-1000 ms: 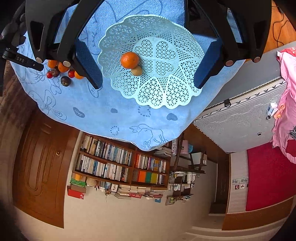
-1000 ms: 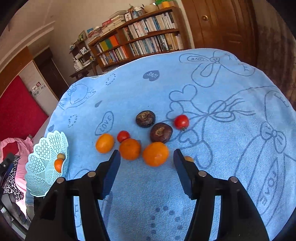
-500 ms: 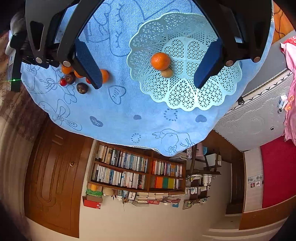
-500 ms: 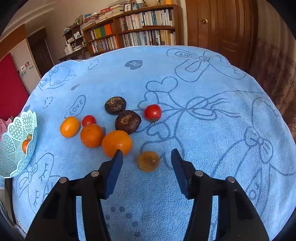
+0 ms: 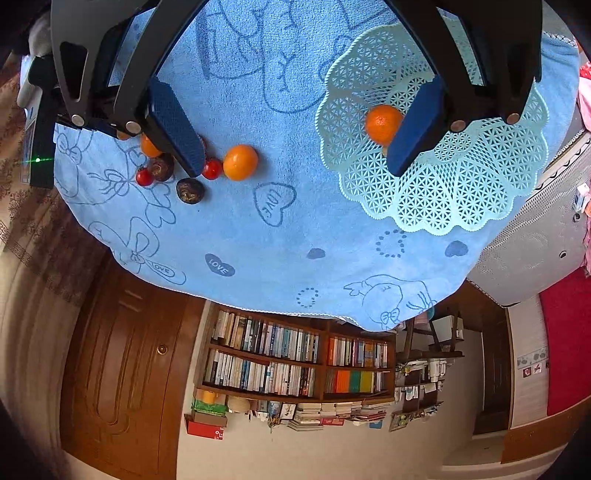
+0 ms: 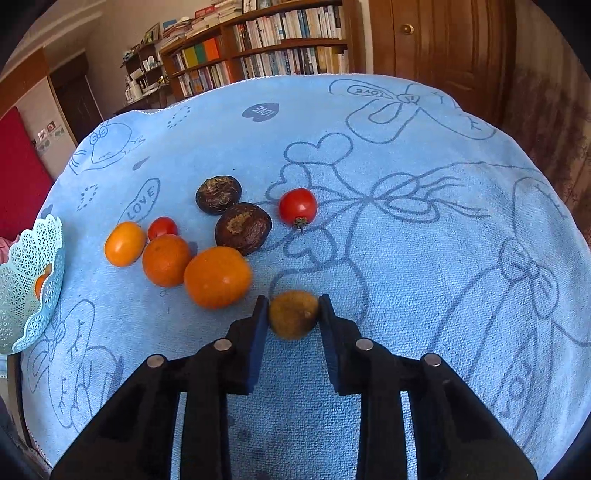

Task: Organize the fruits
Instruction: 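Grasp an orange with the left tool while the right tool holds its fruit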

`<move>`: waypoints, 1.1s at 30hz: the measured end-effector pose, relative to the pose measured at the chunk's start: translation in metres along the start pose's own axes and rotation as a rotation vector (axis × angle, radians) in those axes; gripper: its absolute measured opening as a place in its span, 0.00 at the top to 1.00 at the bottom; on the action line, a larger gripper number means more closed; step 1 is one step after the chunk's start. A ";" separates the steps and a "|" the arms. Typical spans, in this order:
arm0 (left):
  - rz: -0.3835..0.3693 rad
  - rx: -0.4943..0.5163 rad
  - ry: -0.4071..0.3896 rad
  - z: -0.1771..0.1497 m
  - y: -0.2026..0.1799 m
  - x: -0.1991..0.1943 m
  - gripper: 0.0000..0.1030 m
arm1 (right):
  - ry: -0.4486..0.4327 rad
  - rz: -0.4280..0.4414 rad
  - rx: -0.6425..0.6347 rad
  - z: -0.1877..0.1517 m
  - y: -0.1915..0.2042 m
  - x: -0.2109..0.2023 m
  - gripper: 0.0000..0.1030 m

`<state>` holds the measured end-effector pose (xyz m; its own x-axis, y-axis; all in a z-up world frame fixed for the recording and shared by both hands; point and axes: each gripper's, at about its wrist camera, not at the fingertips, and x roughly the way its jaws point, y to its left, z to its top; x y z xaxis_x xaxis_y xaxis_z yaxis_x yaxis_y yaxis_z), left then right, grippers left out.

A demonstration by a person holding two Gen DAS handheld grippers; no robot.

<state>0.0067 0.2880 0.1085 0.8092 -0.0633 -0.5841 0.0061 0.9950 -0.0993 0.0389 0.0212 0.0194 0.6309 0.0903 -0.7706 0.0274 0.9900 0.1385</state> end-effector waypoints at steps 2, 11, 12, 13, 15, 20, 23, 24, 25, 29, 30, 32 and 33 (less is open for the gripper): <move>-0.005 0.009 0.023 -0.003 -0.007 0.013 0.03 | -0.010 0.002 0.011 0.002 -0.002 -0.002 0.73; 0.025 0.094 0.060 -0.007 -0.034 0.061 0.06 | -0.016 0.025 0.042 0.004 -0.005 0.000 0.73; 0.028 0.104 0.071 -0.007 -0.036 0.067 0.16 | -0.018 0.028 0.045 0.004 -0.005 -0.001 0.73; 0.022 0.112 0.090 -0.007 -0.038 0.073 0.20 | -0.020 0.031 0.047 0.004 -0.005 -0.001 0.73; 0.004 0.118 0.122 -0.009 -0.042 0.085 0.26 | -0.023 0.034 0.050 0.004 -0.006 -0.001 0.73; -0.018 0.160 0.167 -0.018 -0.054 0.106 0.28 | -0.021 0.037 0.049 0.003 -0.005 0.000 0.73; -0.023 0.165 0.193 -0.021 -0.056 0.116 0.33 | -0.021 0.040 0.046 0.003 -0.004 0.000 0.73; -0.021 0.165 0.198 -0.021 -0.056 0.118 0.36 | -0.021 0.040 0.046 0.003 -0.004 0.001 0.73; -0.026 0.163 0.203 -0.021 -0.055 0.120 0.36 | -0.021 0.040 0.046 0.003 -0.004 0.001 0.73; -0.048 0.160 0.214 -0.020 -0.057 0.124 0.46 | -0.018 0.041 0.040 0.002 -0.002 0.002 0.73; -0.050 0.166 0.214 -0.021 -0.058 0.124 0.48 | -0.018 0.041 0.040 0.002 -0.002 0.002 0.73; -0.066 0.169 0.221 -0.022 -0.059 0.124 0.60 | -0.017 0.044 0.044 0.002 -0.003 0.003 0.73; -0.080 0.164 0.226 -0.022 -0.058 0.125 0.62 | -0.017 0.045 0.046 0.002 -0.003 0.003 0.73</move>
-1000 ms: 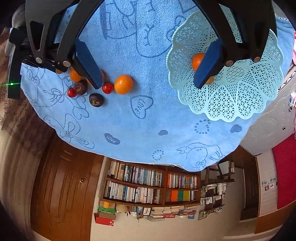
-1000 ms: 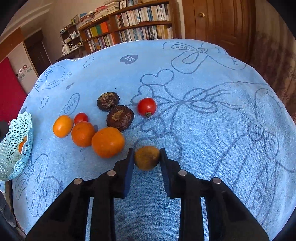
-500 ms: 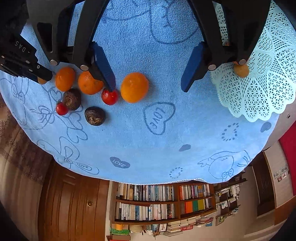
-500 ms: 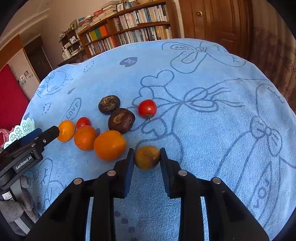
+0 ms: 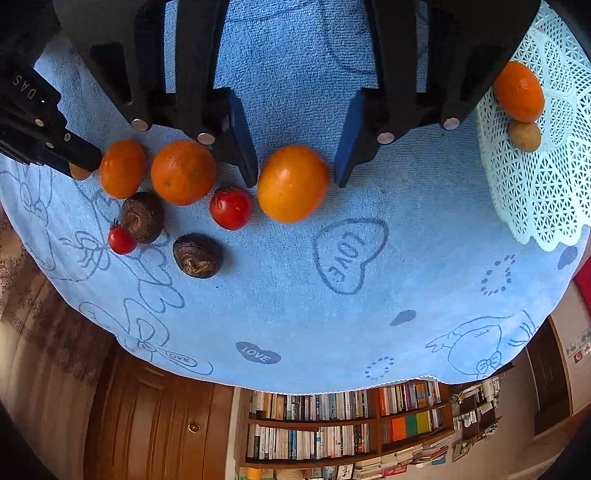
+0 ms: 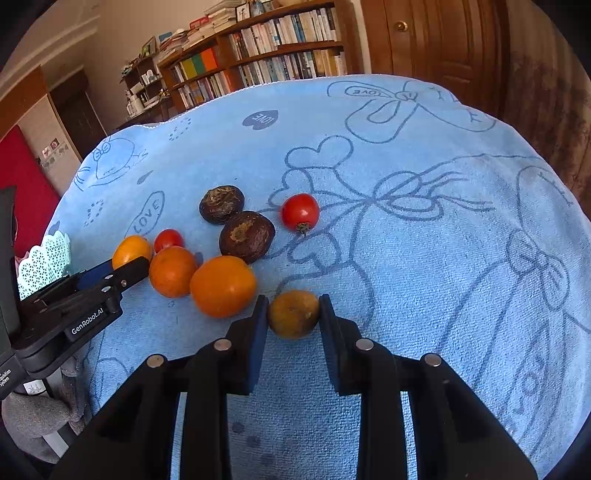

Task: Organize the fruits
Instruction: 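Grasp an orange with the left tool while the right tool holds its fruit, then carry the orange into the basket and open the left tool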

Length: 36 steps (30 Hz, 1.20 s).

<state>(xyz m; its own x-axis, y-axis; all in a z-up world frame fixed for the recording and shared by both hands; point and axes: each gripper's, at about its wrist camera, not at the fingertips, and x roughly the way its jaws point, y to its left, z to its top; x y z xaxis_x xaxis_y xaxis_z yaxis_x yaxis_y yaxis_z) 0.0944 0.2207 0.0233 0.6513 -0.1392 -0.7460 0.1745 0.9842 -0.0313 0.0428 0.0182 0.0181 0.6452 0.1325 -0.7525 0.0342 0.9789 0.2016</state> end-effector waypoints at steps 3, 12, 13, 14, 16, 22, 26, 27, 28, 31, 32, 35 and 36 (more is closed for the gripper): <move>-0.016 -0.014 -0.009 -0.001 0.004 -0.002 0.62 | -0.002 0.001 0.001 0.000 0.000 0.000 0.73; -0.021 0.017 -0.107 -0.005 -0.004 -0.025 0.62 | -0.008 0.005 0.010 0.001 -0.002 -0.001 0.73; -0.021 0.022 -0.124 -0.005 -0.005 -0.029 0.62 | -0.010 0.006 0.011 0.001 -0.002 -0.001 0.73; -0.017 0.026 -0.138 -0.005 -0.007 -0.033 0.62 | -0.011 0.007 0.013 0.001 -0.002 -0.002 0.73; -0.017 0.022 -0.163 -0.005 -0.007 -0.042 0.62 | -0.013 0.007 0.014 0.001 -0.002 -0.002 0.73; -0.007 -0.025 -0.234 -0.003 0.003 -0.070 0.62 | -0.024 -0.006 -0.006 0.000 0.002 -0.004 0.73; 0.030 -0.076 -0.262 -0.001 0.017 -0.089 0.62 | -0.032 -0.004 -0.011 0.000 0.003 -0.005 0.73; 0.042 -0.083 -0.269 -0.001 0.020 -0.095 0.62 | -0.030 -0.002 -0.007 0.000 0.002 -0.005 0.73; 0.057 -0.087 -0.280 -0.002 0.024 -0.101 0.62 | -0.029 0.000 -0.002 0.000 0.001 -0.004 0.73; 0.093 -0.086 -0.316 -0.002 0.033 -0.120 0.62 | -0.032 0.004 0.008 0.000 -0.001 -0.006 0.73; 0.100 -0.085 -0.321 -0.001 0.036 -0.126 0.62 | -0.036 0.005 0.010 0.000 -0.001 -0.007 0.73; 0.124 -0.096 -0.340 -0.001 0.050 -0.142 0.62 | -0.042 0.003 0.006 -0.001 0.000 -0.008 0.73; 0.135 -0.099 -0.347 -0.001 0.055 -0.147 0.62 | -0.043 0.001 0.005 -0.001 0.000 -0.009 0.73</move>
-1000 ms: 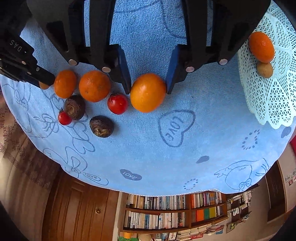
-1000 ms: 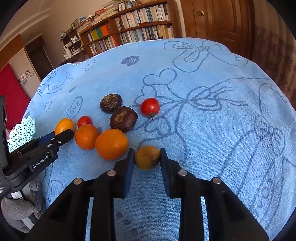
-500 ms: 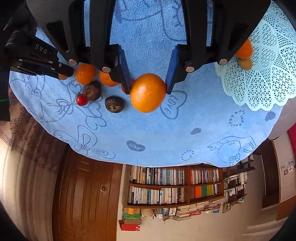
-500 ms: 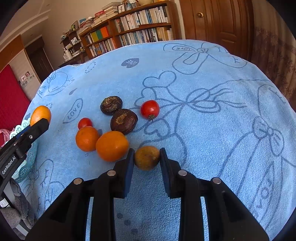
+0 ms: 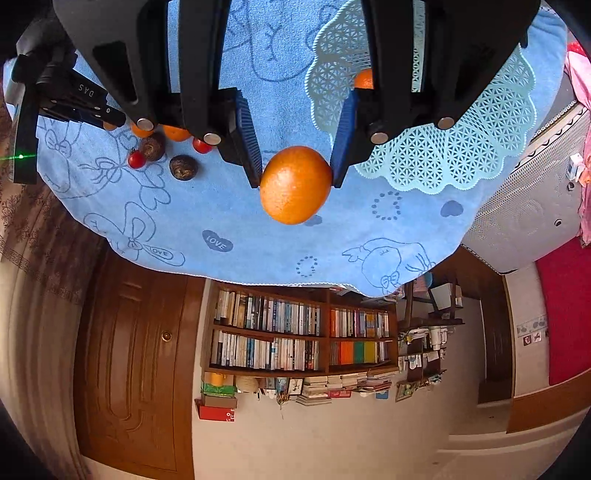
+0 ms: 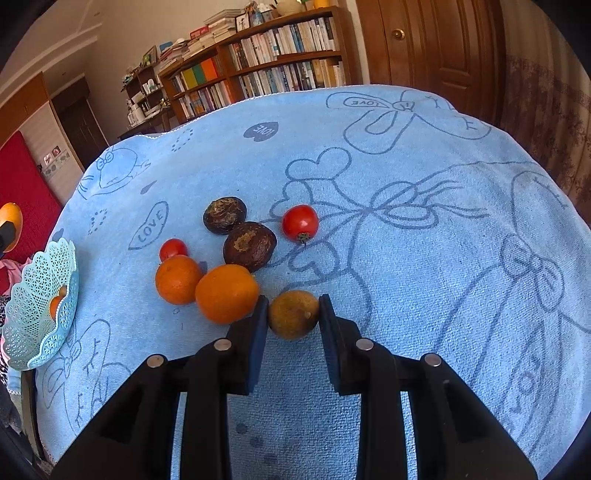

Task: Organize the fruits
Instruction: 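Carry the orange into the basket and open the left tool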

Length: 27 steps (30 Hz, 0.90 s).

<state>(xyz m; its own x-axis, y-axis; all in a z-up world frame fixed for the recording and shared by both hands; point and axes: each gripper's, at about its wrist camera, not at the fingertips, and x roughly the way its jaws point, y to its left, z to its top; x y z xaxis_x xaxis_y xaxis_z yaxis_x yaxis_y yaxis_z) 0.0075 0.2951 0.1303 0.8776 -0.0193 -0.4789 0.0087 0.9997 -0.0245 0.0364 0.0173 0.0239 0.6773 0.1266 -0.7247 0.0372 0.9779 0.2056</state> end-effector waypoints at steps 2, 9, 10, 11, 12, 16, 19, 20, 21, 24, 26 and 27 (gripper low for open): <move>0.019 -0.013 -0.011 0.003 0.013 -0.007 0.62 | -0.001 -0.002 -0.001 0.000 0.001 0.000 0.73; 0.084 -0.079 0.013 0.003 0.064 -0.010 0.62 | -0.011 0.007 0.004 0.000 0.002 -0.007 0.73; 0.092 -0.089 0.019 0.003 0.070 -0.010 0.62 | -0.016 0.009 0.004 0.001 0.003 -0.009 0.73; 0.098 -0.095 0.024 0.003 0.075 -0.009 0.62 | -0.021 0.011 0.004 0.002 0.004 -0.012 0.73; 0.104 -0.101 0.027 0.002 0.080 -0.010 0.62 | -0.027 0.017 0.003 0.004 0.005 -0.015 0.73; 0.127 -0.123 0.026 0.003 0.094 -0.014 0.62 | -0.054 0.046 -0.007 0.011 0.015 -0.029 0.73; 0.143 -0.146 0.024 0.004 0.104 -0.018 0.61 | -0.073 0.074 -0.030 0.016 0.028 -0.042 0.73; 0.151 -0.154 0.017 0.005 0.107 -0.021 0.61 | -0.078 0.087 -0.040 0.017 0.034 -0.046 0.73; 0.156 -0.160 0.009 0.006 0.110 -0.024 0.58 | -0.082 0.101 -0.052 0.018 0.041 -0.049 0.73; 0.176 -0.172 -0.021 0.010 0.115 -0.034 0.31 | -0.086 0.144 -0.094 0.021 0.064 -0.058 0.73; 0.183 -0.184 -0.046 0.012 0.118 -0.042 0.26 | -0.076 0.184 -0.121 0.022 0.080 -0.060 0.73; 0.183 -0.186 -0.053 0.014 0.119 -0.045 0.22 | -0.071 0.200 -0.136 0.022 0.088 -0.062 0.73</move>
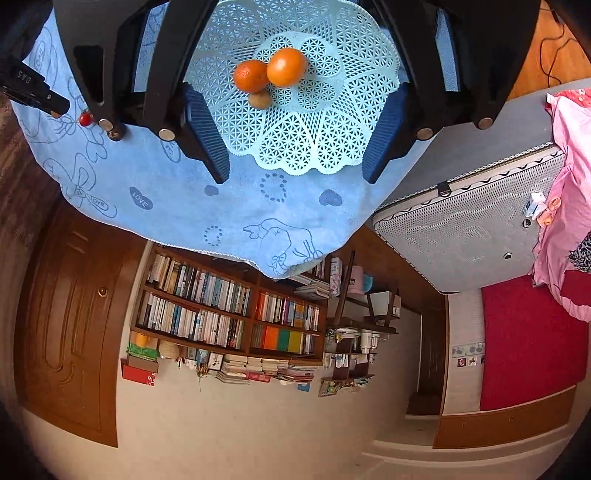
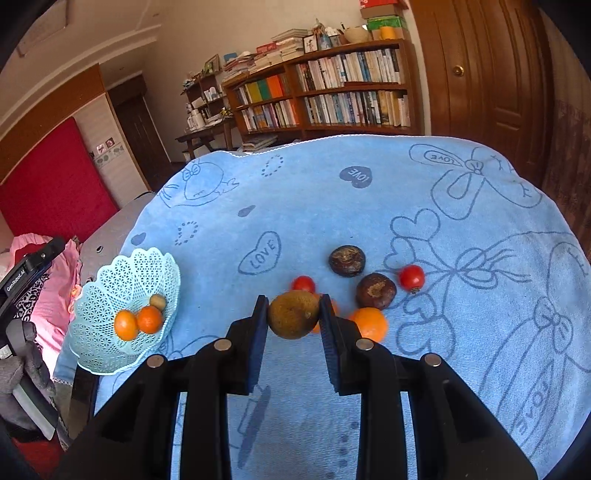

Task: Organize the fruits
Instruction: 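Carry the orange into the basket and open the left tool, then lower the brown-yellow fruit into the basket and open the right tool, then move the left tool to another orange and close on it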

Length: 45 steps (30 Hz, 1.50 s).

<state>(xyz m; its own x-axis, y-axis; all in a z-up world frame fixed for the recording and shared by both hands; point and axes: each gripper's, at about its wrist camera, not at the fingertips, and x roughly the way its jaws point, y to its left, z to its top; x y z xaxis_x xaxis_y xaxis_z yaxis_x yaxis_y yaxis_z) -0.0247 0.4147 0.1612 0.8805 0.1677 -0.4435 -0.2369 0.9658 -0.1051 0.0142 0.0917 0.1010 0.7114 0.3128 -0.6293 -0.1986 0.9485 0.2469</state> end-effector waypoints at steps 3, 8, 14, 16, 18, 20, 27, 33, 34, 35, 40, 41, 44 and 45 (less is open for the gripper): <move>-0.006 -0.017 -0.032 0.006 0.007 -0.011 0.07 | 0.017 0.055 -0.036 0.004 0.024 0.002 0.73; -0.005 -0.046 -0.081 0.016 0.017 -0.026 0.04 | 0.059 0.138 -0.077 0.011 0.060 0.010 0.73; -0.005 -0.065 -0.093 0.021 0.025 -0.032 0.04 | 0.116 0.230 -0.144 0.009 0.105 0.025 0.73; -0.009 -0.072 -0.100 0.021 0.028 -0.034 0.04 | 0.131 0.240 -0.165 0.007 0.118 0.032 0.73; -0.009 -0.079 -0.107 0.023 0.029 -0.036 0.03 | 0.143 0.244 -0.188 0.005 0.129 0.039 0.73; -0.014 -0.084 -0.108 0.024 0.030 -0.037 0.03 | 0.161 0.247 -0.207 0.004 0.140 0.048 0.73; -0.029 -0.095 -0.108 0.022 0.032 -0.033 0.03 | 0.179 0.207 -0.255 -0.005 0.162 0.070 0.72; 0.014 -0.055 -0.144 0.019 0.023 -0.034 0.03 | 0.140 0.193 -0.242 -0.007 0.156 0.063 0.55; 0.028 -0.040 -0.155 0.019 0.020 -0.035 0.03 | 0.131 0.187 -0.236 -0.007 0.153 0.062 0.55; 0.038 -0.027 -0.165 0.018 0.017 -0.036 0.03 | 0.122 0.179 -0.229 -0.007 0.149 0.060 0.55; 0.039 0.020 -0.185 0.016 0.003 -0.039 0.03 | 0.065 0.089 -0.202 -0.007 0.128 0.053 0.47; 0.036 0.028 -0.185 0.015 0.000 -0.039 0.03 | 0.051 0.071 -0.197 -0.007 0.123 0.052 0.46; 0.030 0.053 -0.182 0.012 -0.010 -0.038 0.03 | 0.018 0.024 -0.187 -0.007 0.110 0.047 0.44; 0.026 0.062 -0.182 0.012 -0.014 -0.037 0.03 | 0.009 0.008 -0.184 -0.007 0.105 0.046 0.44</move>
<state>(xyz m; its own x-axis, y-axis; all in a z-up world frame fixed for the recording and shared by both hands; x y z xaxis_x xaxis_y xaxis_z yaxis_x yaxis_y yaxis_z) -0.0495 0.3977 0.1894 0.9353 0.2206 -0.2768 -0.2399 0.9701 -0.0376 0.0209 0.2060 0.0931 0.7037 0.3201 -0.6343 -0.3247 0.9390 0.1136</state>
